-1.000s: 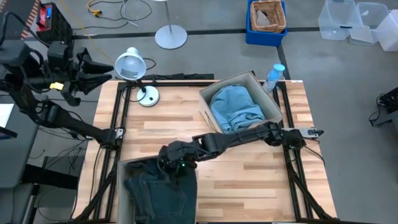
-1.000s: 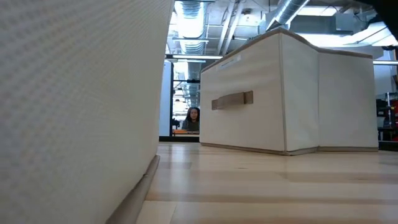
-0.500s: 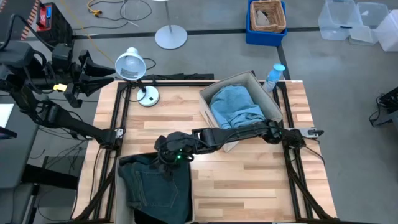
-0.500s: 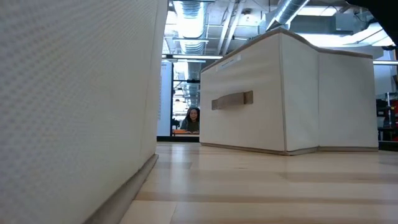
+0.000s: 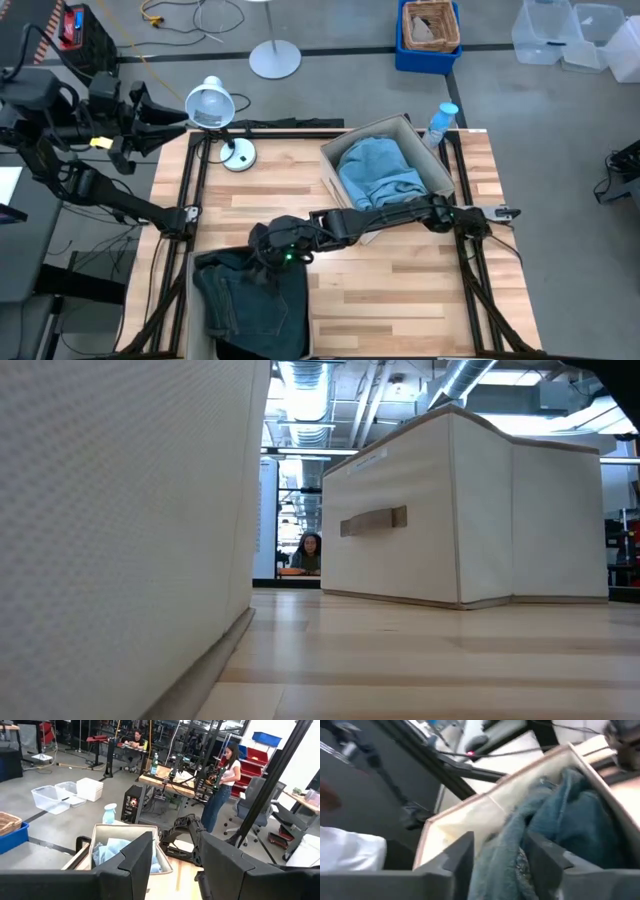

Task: Sort clothes
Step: Put the dark blue pants into the bottom laundry organizer

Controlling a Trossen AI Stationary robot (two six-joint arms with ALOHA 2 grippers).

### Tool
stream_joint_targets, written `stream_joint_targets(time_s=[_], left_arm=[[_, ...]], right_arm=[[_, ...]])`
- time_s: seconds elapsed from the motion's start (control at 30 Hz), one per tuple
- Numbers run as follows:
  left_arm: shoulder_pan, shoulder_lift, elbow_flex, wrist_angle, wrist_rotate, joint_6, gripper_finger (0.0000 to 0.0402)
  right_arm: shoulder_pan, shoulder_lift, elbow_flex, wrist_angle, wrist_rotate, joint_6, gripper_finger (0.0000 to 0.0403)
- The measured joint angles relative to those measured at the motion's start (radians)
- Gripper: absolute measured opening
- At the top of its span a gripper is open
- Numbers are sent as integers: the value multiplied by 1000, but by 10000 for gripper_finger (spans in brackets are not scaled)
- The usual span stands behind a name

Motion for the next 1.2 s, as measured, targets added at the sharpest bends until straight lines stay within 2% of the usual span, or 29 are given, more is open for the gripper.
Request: stream_joint_targets(time_s=[0.17,0.37,0.5,0.63,0.73,1.03,1.2], left_arm=[[0,0,0,-1,0,6,157],[0,2,0,-1,0,16,157],[0,2,0,-1,0,16,157],[0,2,0,0,0,16,157],[0,2,0,1,0,19,157],[0,2,0,1,1,20,157],[0,2,0,2,0,20,157]], right_arm=[[6,-41,3,92,-14,-55,226],[11,-95,0,156,39,-192,220],[42,-105,0,19,44,-274,176],[79,-101,-2,-175,36,-268,89],[87,-101,-2,-245,46,-257,19],[86,-56,-2,-483,136,-202,3],[71,18,-2,-485,154,-202,2]])
